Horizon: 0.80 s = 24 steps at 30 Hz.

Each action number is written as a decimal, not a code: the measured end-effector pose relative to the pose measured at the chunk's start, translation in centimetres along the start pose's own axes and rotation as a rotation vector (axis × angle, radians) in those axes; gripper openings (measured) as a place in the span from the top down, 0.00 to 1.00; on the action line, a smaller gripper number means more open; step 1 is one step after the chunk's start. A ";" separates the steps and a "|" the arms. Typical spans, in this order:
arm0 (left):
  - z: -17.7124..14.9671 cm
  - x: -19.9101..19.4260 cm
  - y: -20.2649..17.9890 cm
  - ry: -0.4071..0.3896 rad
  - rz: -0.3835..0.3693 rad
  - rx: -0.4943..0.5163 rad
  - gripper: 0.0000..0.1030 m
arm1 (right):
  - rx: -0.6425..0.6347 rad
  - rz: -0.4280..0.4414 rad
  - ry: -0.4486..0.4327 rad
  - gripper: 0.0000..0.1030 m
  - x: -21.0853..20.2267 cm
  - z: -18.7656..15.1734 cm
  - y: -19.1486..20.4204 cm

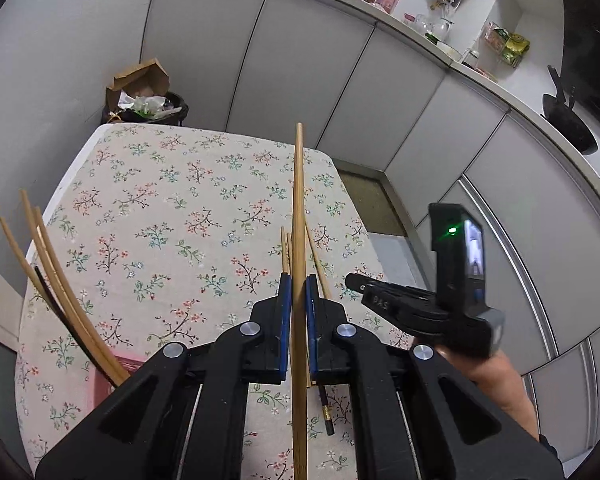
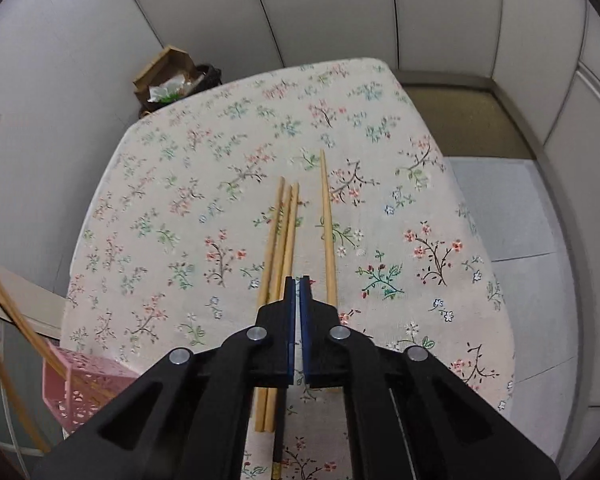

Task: Organize utensils
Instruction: 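Lift both held chopsticks over the pink holder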

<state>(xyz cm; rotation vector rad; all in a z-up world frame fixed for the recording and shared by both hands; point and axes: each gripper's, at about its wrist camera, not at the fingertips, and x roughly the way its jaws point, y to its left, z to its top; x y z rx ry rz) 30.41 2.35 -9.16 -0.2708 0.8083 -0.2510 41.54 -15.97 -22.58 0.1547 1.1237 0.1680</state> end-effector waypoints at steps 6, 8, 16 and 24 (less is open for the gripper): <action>0.3 -0.6 0.5 -0.014 -0.012 -0.008 0.94 | 0.016 -0.061 0.037 0.72 3.2 1.2 -1.1; 0.3 -0.4 0.5 -0.011 -0.012 -0.004 0.94 | -0.015 -0.079 0.038 0.72 4.2 1.8 -0.5; 0.3 -0.3 1.2 -0.007 -0.014 -0.013 0.94 | -0.131 -0.183 0.079 0.92 8.4 1.2 1.3; 0.6 -1.9 1.8 -0.044 -0.022 -0.015 0.94 | -0.049 0.006 -0.149 0.93 -2.0 3.2 1.5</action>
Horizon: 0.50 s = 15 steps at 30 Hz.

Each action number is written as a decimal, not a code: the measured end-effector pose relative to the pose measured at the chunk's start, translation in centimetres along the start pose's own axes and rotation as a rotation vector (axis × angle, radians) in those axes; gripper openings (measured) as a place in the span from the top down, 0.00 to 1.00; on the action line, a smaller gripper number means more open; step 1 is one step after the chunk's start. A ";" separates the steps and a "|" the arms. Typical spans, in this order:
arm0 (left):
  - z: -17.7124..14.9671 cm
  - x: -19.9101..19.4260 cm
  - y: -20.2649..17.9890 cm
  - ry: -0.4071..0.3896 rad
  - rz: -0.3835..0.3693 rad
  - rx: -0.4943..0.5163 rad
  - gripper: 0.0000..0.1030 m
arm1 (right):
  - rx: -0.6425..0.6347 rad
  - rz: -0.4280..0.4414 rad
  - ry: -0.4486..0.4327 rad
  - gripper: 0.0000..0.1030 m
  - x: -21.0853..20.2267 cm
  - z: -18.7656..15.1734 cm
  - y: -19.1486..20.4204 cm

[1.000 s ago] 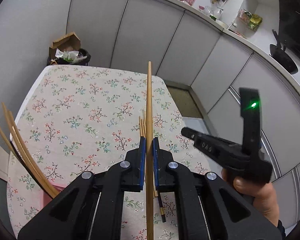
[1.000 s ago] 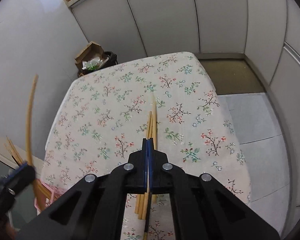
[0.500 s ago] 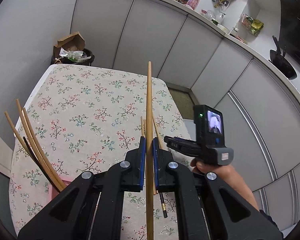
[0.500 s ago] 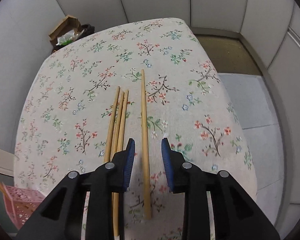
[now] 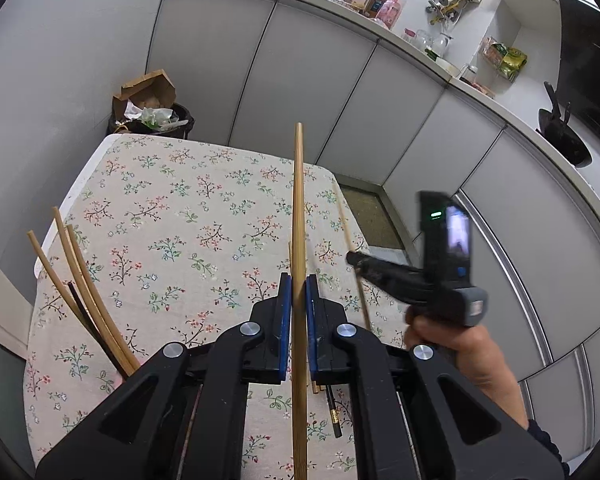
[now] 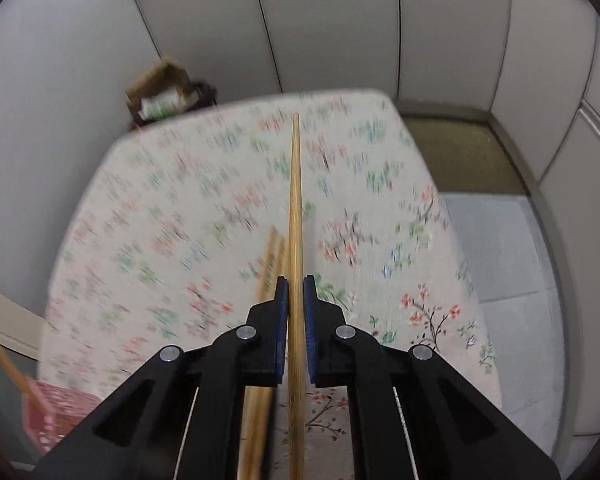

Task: Organize utensils
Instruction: 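Lift both held chopsticks over the pink holder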

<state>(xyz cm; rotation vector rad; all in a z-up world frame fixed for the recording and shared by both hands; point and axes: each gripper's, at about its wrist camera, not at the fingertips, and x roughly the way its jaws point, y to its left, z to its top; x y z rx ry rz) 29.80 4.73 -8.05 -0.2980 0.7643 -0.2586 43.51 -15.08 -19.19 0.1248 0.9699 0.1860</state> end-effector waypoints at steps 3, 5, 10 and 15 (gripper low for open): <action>0.1 -0.7 -0.1 -0.019 -0.005 0.006 0.94 | 0.041 0.145 -0.097 0.93 -4.4 -0.3 0.7; 0.1 -1.5 0.1 -0.042 -0.012 0.008 0.94 | 0.050 0.232 -0.169 0.92 -7.2 -0.8 1.7; 0.4 -4.0 0.7 -0.118 -0.032 0.003 0.94 | 0.024 0.397 -0.363 0.92 -12.8 -1.7 5.2; 0.4 -7.2 1.6 -0.220 -0.042 0.009 0.94 | -0.053 0.445 -0.407 0.92 -14.3 -2.8 8.3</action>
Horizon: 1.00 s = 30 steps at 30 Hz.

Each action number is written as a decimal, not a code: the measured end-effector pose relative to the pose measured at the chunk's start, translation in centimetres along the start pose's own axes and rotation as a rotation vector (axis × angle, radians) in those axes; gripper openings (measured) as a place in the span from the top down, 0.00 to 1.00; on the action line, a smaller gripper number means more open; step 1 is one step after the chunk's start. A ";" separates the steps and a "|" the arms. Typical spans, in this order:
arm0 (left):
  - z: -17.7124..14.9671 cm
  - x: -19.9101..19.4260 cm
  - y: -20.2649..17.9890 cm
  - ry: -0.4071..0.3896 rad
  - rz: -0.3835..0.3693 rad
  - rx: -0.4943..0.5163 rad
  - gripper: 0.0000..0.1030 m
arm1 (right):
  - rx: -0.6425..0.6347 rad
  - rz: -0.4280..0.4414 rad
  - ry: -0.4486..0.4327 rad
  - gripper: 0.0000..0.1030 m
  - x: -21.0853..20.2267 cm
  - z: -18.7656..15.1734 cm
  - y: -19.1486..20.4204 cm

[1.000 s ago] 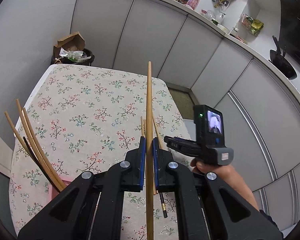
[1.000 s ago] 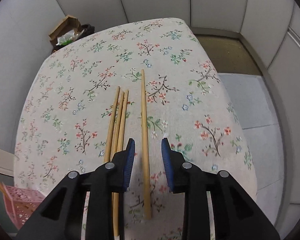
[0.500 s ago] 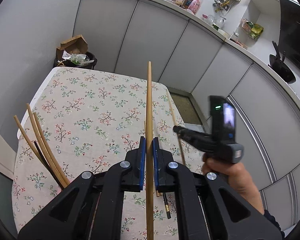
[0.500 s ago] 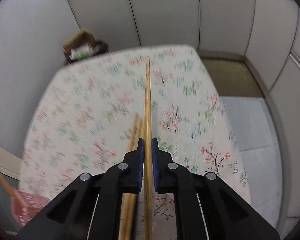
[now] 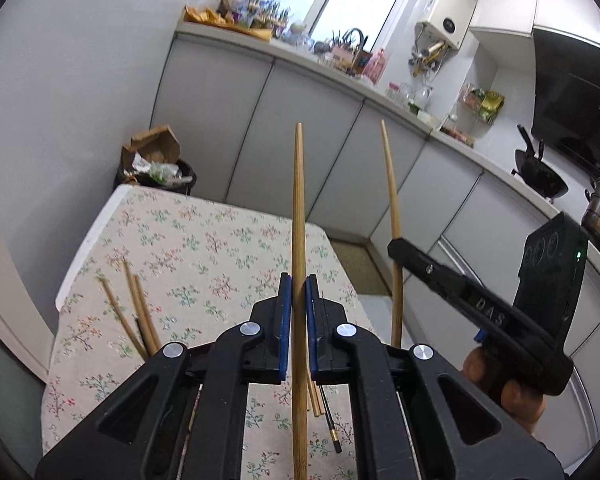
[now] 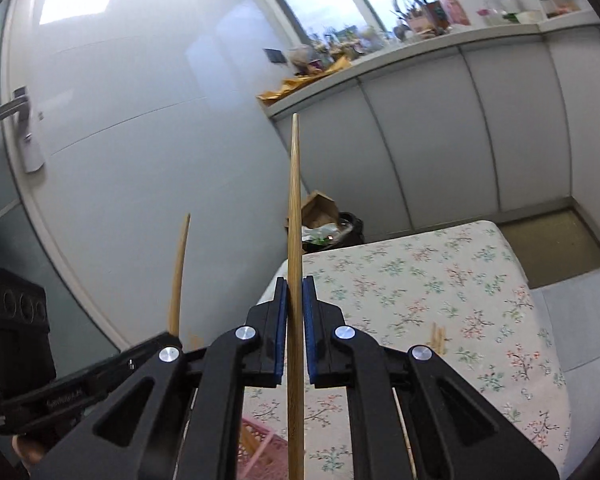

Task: Organize utensils
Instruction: 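Lift both held chopsticks over the pink holder, then lower both chopsticks into the pink holder and open both grippers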

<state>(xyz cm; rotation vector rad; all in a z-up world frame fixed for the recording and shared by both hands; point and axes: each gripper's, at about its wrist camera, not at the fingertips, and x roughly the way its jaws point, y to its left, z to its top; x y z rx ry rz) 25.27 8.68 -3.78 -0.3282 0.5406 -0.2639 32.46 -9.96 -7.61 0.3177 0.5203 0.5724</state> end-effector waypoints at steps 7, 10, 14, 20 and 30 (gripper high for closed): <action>0.2 -2.2 2.4 -0.076 0.024 -0.006 0.94 | -0.039 0.069 0.011 0.92 0.8 -1.2 2.7; -0.2 -2.0 3.6 -0.094 0.052 0.000 0.94 | -0.069 0.067 0.028 0.92 1.2 -2.3 4.2; -0.8 -1.0 5.0 -0.103 0.066 -0.017 0.94 | -0.077 0.065 0.055 0.92 2.8 -3.5 4.9; -1.9 0.4 5.8 -0.069 0.125 0.034 0.94 | -0.097 0.043 0.099 0.92 5.1 -5.3 5.8; -2.7 1.3 6.3 0.031 0.151 0.077 0.94 | -0.098 0.032 0.116 0.92 6.9 -6.6 6.5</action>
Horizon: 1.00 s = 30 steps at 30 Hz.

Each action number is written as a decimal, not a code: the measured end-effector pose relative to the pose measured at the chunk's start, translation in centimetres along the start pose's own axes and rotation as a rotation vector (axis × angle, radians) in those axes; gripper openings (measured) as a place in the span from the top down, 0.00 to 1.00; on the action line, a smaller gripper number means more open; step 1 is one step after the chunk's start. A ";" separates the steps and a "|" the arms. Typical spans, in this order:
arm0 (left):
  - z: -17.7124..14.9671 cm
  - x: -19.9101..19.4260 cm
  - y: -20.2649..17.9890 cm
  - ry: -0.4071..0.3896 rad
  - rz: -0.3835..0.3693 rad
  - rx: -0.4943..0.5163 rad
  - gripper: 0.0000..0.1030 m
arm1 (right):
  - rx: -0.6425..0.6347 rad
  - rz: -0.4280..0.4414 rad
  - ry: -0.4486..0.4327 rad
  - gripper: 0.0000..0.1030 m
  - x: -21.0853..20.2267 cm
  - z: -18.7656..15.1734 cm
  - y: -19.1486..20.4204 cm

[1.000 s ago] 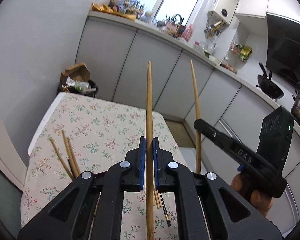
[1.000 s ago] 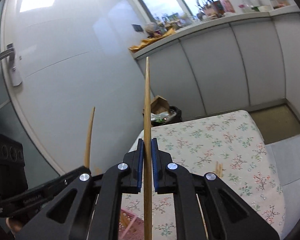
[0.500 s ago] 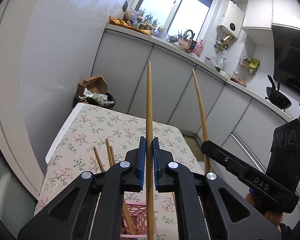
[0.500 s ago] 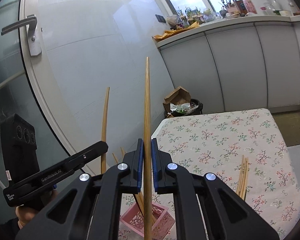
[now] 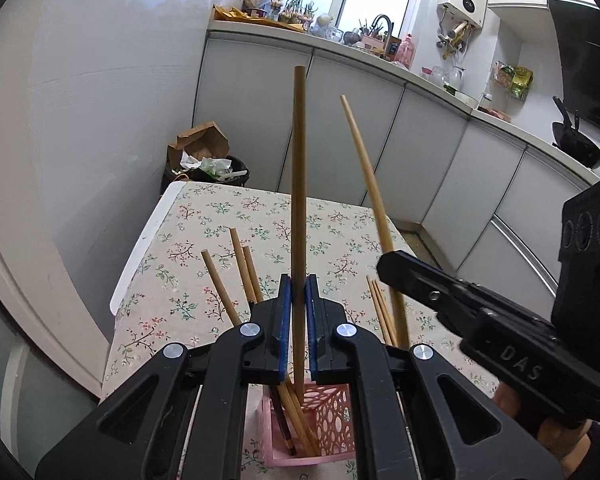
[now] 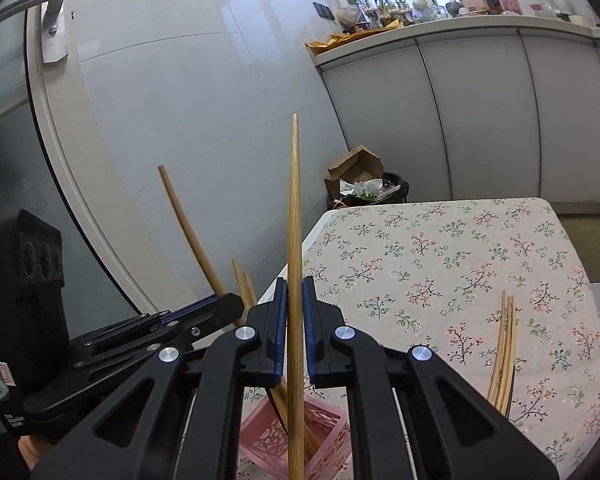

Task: Organize utensils
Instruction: 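Lower both chopsticks into the pink holder and open both grippers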

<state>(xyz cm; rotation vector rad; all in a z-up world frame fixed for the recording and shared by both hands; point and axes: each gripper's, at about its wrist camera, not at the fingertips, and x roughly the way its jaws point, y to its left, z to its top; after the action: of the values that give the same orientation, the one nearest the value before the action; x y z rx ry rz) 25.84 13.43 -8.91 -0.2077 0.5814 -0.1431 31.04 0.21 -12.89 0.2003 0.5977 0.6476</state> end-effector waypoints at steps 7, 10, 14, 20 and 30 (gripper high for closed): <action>0.4 0.3 0.9 0.087 -0.031 -0.079 0.93 | 0.022 -0.008 -0.045 0.92 -0.2 -0.4 0.2; 0.9 -0.7 1.5 0.070 -0.066 -0.139 0.93 | 0.035 -0.022 -0.057 0.92 -0.3 -0.6 0.1; 2.0 -2.7 2.1 0.012 -0.074 -0.179 0.83 | 0.050 -0.071 -0.131 0.92 -0.4 -1.4 0.6; 2.6 -3.6 2.8 -0.001 -0.069 -0.238 0.78 | -0.008 -0.196 -0.215 0.92 0.7 -3.6 3.0; 2.7 -3.6 3.5 0.005 -0.086 -0.265 0.77 | -0.035 -0.315 -0.171 0.92 2.8 -8.1 2.5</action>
<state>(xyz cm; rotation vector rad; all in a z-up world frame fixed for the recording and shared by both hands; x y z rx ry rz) 24.62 17.88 -5.62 -0.4902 0.5962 -0.1496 26.89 3.82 -19.86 0.1237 0.4402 0.3318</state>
